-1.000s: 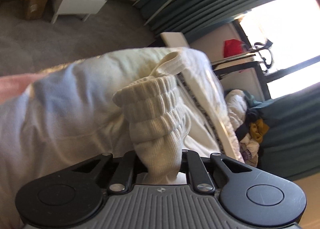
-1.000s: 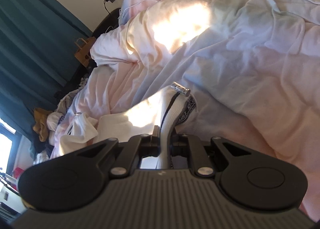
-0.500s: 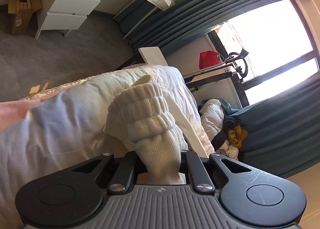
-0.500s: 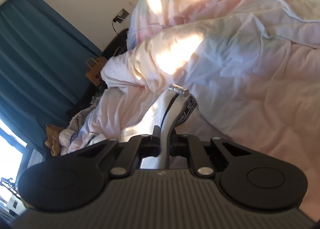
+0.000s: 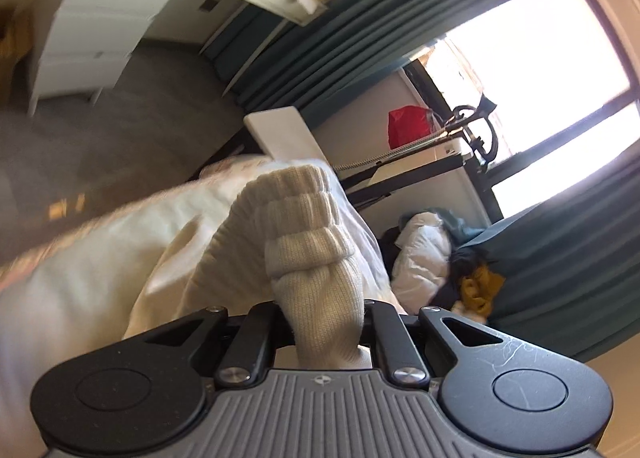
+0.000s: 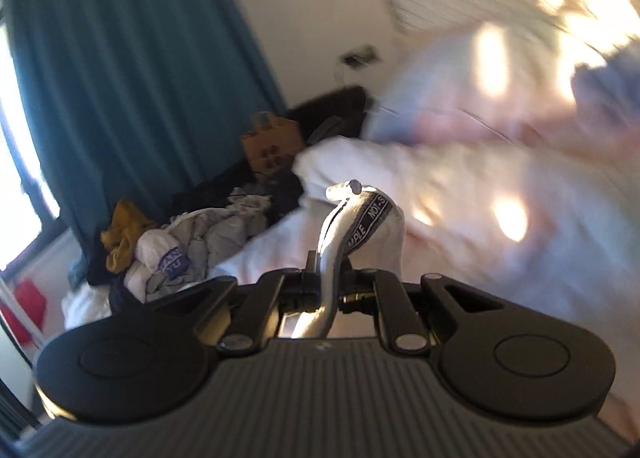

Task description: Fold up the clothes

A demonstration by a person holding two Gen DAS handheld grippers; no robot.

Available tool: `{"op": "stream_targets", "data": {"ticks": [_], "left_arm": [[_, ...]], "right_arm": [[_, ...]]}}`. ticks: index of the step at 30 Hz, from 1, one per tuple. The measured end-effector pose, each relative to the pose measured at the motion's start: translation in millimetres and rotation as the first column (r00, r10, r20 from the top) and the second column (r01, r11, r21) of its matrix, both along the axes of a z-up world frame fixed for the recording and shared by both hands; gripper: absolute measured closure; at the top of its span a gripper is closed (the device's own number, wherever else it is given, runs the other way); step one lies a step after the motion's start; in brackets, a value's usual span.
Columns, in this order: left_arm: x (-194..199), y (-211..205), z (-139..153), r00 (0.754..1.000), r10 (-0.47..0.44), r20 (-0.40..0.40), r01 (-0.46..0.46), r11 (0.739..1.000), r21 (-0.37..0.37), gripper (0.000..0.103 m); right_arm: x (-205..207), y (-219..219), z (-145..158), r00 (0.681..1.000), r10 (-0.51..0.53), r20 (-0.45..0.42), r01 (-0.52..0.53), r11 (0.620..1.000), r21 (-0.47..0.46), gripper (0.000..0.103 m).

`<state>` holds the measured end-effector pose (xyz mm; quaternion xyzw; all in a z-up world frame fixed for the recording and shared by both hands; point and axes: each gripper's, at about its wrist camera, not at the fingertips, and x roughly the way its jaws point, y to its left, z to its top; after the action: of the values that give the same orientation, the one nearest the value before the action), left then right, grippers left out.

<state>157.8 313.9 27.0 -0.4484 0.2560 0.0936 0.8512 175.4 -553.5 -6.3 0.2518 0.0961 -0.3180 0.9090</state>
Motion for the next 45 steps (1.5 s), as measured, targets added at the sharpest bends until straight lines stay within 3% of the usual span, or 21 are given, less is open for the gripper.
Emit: {"op": "stream_targets", "data": {"ticks": [6, 9, 13, 16, 17, 19, 23, 25, 27, 28, 29, 31, 34, 37, 39, 43, 45], "left_arm": [[119, 1, -37, 0.992, -0.021, -0.126, 0.030, 0.997, 0.069, 0.092], [169, -1, -60, 0.979, -0.026, -0.201, 0.045, 0.995, 0.091, 0.092], [202, -2, -88, 0.967, -0.020, -0.256, 0.050, 0.992, 0.112, 0.090], [205, 2, -99, 0.969, -0.027, -0.246, 0.052, 0.994, 0.094, 0.086], [199, 3, -98, 0.973, -0.024, -0.231, 0.043, 0.996, 0.078, 0.087], [182, 4, -93, 0.981, -0.015, -0.192, 0.024, 0.999, 0.044, 0.079], [152, -2, -67, 0.989, -0.071, -0.127, 0.077, 0.996, 0.041, 0.068], [129, -8, -53, 0.993, -0.096, -0.069, 0.099, 0.994, 0.036, 0.047], [96, -17, -43, 0.996, -0.091, 0.004, 0.091, 0.995, 0.044, 0.033], [80, -23, -41, 0.996, -0.084, 0.020, 0.083, 0.995, 0.049, 0.030], [65, -28, -41, 0.996, -0.085, 0.020, 0.084, 0.995, 0.046, 0.029], [39, -36, -47, 0.995, -0.104, 0.013, 0.104, 0.995, 0.004, 0.028], [-2, -47, -70, 0.997, -0.060, 0.043, 0.063, 0.996, -0.070, 0.020], [-11, -51, -96, 0.997, -0.070, -0.028, 0.065, 0.986, -0.152, 0.021], [-9, -47, -112, 0.996, -0.075, -0.044, 0.064, 0.975, -0.212, 0.021], [5, -30, -145, 0.999, -0.040, -0.028, 0.031, 0.958, -0.285, 0.021], [17, -21, -160, 1.000, -0.013, -0.019, 0.007, 0.950, -0.313, 0.022]], "right_arm": [[140, 6, -17, 0.982, 0.103, -0.157, -0.114, 0.991, -0.065, 0.092], [190, 2, -39, 0.966, 0.153, -0.210, -0.157, 0.988, -0.004, 0.092], [230, 0, -59, 0.930, 0.265, -0.253, -0.264, 0.964, 0.042, 0.091], [242, -2, -63, 0.887, 0.354, -0.297, -0.352, 0.934, 0.063, 0.088], [238, -4, -59, 0.886, 0.370, -0.279, -0.367, 0.928, 0.064, 0.087], [224, -12, -50, 0.889, 0.399, -0.223, -0.386, 0.917, 0.104, 0.078], [187, -22, -28, 0.886, 0.448, -0.121, -0.423, 0.886, 0.189, 0.064], [158, -24, -19, 0.895, 0.441, -0.067, -0.420, 0.884, 0.202, 0.054], [129, -26, -10, 0.902, 0.431, -0.014, -0.419, 0.882, 0.215, 0.044], [114, -27, -5, 0.905, 0.426, 0.013, -0.418, 0.881, 0.222, 0.036], [96, -28, -6, 0.913, 0.404, 0.051, -0.404, 0.880, 0.249, 0.035], [59, -30, -16, 0.930, 0.353, 0.104, -0.367, 0.870, 0.328, 0.028], [11, -23, -52, 0.945, 0.319, 0.069, -0.321, 0.869, 0.376, 0.027], [-14, -17, -91, 0.931, 0.344, 0.119, -0.356, 0.792, 0.496, 0.027], [-19, -11, -105, 0.934, 0.324, 0.151, -0.353, 0.772, 0.528, 0.027], [-11, -10, -132, 0.940, 0.257, 0.227, -0.342, 0.709, 0.616, 0.027], [-3, -9, -145, 0.920, 0.230, 0.317, -0.386, 0.666, 0.638, 0.027]]}}
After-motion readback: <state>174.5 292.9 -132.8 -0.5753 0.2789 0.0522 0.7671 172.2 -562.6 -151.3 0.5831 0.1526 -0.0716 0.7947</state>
